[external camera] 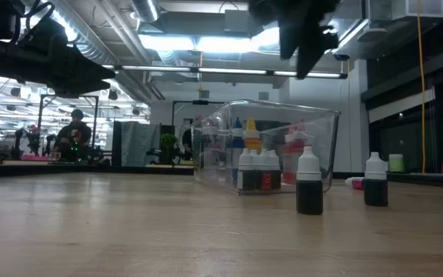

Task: Pick & Place food coloring
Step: Put the right small black food coloring bottle into the bottom of the bin

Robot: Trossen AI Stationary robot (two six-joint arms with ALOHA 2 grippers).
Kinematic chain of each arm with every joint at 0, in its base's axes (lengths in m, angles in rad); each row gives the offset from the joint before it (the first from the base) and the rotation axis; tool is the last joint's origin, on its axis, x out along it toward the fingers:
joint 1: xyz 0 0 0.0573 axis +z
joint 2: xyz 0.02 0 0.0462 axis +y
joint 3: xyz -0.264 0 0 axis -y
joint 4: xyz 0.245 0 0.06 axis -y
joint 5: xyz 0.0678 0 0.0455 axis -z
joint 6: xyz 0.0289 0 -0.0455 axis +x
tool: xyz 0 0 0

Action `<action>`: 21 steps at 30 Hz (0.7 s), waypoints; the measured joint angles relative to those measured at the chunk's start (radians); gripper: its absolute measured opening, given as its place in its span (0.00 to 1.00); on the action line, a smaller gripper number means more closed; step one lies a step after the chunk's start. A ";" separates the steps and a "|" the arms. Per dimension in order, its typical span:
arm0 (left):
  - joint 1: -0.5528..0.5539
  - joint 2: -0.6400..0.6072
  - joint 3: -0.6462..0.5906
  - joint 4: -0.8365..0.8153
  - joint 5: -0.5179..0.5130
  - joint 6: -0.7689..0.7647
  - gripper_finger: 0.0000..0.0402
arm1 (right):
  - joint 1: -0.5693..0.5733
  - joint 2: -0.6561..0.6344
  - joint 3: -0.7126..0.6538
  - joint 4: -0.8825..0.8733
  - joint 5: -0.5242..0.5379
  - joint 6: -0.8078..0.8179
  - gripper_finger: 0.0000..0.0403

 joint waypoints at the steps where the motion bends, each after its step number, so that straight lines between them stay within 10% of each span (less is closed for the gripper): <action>1: 0.000 0.000 0.000 0.000 0.000 0.000 0.80 | 0.014 -0.002 0.000 -0.002 -0.005 0.051 0.66; 21: 0.000 0.000 0.000 0.000 0.000 0.000 0.80 | 0.157 -0.010 -0.132 -0.015 -0.062 0.508 0.64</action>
